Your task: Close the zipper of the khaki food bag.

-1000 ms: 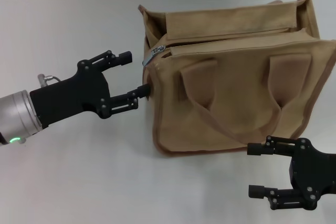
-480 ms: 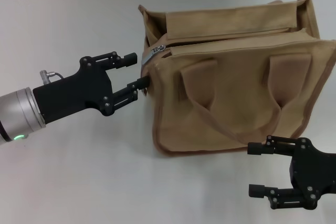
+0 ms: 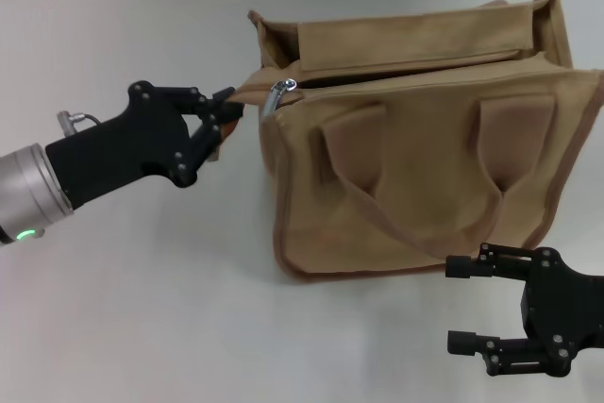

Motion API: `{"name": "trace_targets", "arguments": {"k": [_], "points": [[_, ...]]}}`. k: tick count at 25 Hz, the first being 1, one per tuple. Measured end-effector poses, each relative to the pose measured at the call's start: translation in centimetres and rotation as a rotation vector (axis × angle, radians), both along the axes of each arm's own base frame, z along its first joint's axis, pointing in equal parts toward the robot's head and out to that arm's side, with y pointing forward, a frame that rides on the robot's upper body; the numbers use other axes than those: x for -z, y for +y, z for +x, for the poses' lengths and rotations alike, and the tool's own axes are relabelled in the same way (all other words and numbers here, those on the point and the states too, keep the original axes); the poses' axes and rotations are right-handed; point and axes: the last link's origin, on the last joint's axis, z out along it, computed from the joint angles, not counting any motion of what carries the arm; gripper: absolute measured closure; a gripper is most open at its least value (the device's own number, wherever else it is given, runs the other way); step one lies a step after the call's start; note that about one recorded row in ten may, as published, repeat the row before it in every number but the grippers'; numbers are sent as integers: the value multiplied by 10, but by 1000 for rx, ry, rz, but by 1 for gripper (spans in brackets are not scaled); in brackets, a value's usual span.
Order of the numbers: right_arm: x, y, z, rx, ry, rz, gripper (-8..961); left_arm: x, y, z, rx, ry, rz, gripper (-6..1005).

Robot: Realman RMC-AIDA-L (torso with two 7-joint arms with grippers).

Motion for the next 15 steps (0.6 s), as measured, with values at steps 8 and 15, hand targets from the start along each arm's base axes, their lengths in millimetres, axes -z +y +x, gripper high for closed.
{"name": "trace_targets", "arguments": {"k": [8, 15], "points": [[0, 0, 0, 1, 0, 0, 176, -10, 3, -2, -12, -18, 47, 977], [0, -1, 0, 1, 1, -1, 176, -26, 8, 3, 14, -40, 82, 977]]}}
